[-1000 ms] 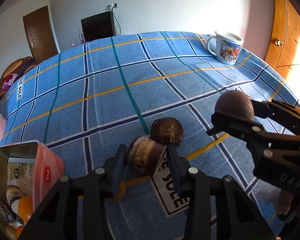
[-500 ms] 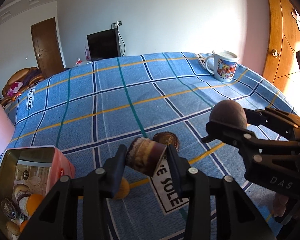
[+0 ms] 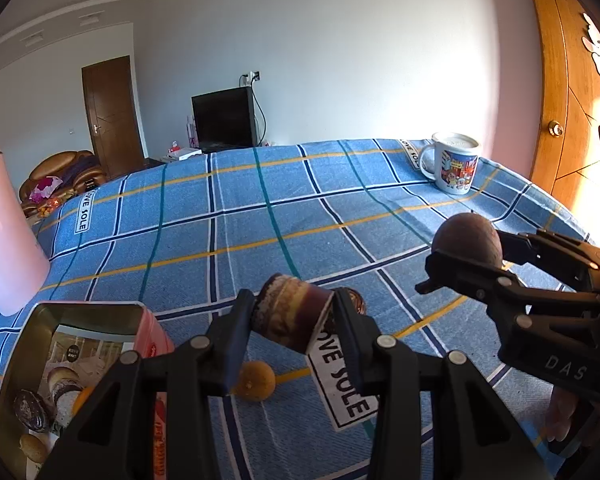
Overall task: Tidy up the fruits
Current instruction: 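Carry the reddish fruit and brown cake over the tin with both tools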
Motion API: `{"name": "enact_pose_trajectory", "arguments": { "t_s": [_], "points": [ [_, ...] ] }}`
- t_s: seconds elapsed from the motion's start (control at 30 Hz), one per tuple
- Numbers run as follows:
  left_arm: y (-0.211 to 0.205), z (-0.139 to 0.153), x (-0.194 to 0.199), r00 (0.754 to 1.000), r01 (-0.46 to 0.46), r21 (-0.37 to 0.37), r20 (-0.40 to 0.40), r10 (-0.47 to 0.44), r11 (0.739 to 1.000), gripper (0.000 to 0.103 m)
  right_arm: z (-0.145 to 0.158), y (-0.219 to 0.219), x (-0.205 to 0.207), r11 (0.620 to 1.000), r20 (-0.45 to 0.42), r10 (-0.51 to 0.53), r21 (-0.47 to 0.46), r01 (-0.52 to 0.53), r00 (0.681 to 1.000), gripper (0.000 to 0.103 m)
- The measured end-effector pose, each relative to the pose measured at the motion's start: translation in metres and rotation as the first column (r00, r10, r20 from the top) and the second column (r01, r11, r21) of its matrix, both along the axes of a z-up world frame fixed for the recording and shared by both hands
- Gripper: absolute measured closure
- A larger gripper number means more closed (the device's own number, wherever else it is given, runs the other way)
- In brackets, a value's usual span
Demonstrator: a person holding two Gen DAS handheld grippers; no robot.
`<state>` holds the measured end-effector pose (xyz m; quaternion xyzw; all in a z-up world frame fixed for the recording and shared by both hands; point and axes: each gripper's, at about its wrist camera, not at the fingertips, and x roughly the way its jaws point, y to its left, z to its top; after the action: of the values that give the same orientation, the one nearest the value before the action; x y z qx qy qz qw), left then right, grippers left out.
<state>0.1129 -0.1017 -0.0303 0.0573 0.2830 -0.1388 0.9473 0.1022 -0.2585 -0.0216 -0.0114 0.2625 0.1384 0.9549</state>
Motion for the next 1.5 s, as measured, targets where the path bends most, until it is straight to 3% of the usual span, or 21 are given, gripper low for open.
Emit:
{"name": "enact_pose_trajectory", "arguments": {
  "t_s": [1.17, 1.5],
  "points": [
    [0.018, 0.016, -0.030, 0.981, -0.067, -0.060, 0.178, 0.077, 0.996, 0.060, 0.014, -0.002, -0.032, 1.000, 0.185, 0.013, 0.011, -0.016, 0.983, 0.052],
    [0.022, 0.018, -0.038, 0.976, -0.074, -0.085, 0.200, 0.090, 0.994, 0.060, 0.015, 0.001, -0.037, 1.000, 0.198, 0.016, 0.006, -0.017, 0.980, 0.052]
  ]
}}
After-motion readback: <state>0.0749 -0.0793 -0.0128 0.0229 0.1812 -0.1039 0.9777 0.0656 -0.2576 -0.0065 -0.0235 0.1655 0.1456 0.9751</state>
